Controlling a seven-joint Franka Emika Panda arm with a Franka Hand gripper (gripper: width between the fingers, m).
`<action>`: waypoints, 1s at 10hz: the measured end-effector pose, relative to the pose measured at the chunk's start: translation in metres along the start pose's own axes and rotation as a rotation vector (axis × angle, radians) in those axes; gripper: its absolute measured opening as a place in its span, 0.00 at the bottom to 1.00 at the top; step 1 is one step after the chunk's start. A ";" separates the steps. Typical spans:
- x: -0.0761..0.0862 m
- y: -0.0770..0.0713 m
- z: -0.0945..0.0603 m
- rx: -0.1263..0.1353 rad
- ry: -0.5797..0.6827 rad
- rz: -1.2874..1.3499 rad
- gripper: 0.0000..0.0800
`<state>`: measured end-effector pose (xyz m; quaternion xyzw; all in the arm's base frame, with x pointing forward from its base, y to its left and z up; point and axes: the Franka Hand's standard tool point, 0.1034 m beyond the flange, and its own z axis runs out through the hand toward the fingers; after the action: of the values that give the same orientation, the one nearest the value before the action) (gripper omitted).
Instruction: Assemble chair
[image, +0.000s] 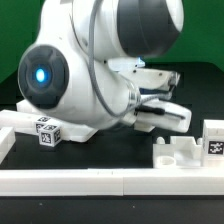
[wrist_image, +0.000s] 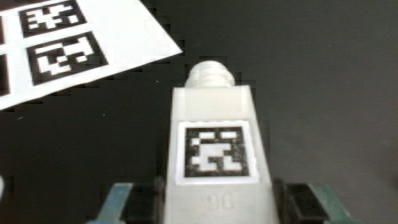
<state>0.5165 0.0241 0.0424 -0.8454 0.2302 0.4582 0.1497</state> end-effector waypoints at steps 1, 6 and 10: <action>-0.007 -0.007 -0.025 0.005 0.098 -0.043 0.35; -0.009 -0.014 -0.048 0.062 0.439 -0.079 0.35; -0.026 -0.045 -0.111 -0.033 0.690 -0.228 0.36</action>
Offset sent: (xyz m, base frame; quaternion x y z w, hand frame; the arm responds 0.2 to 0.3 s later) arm -0.0362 0.0030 -0.0110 0.0543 0.1541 0.0803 0.9833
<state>0.6063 0.0173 0.1260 -0.9728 0.1638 0.1300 0.0999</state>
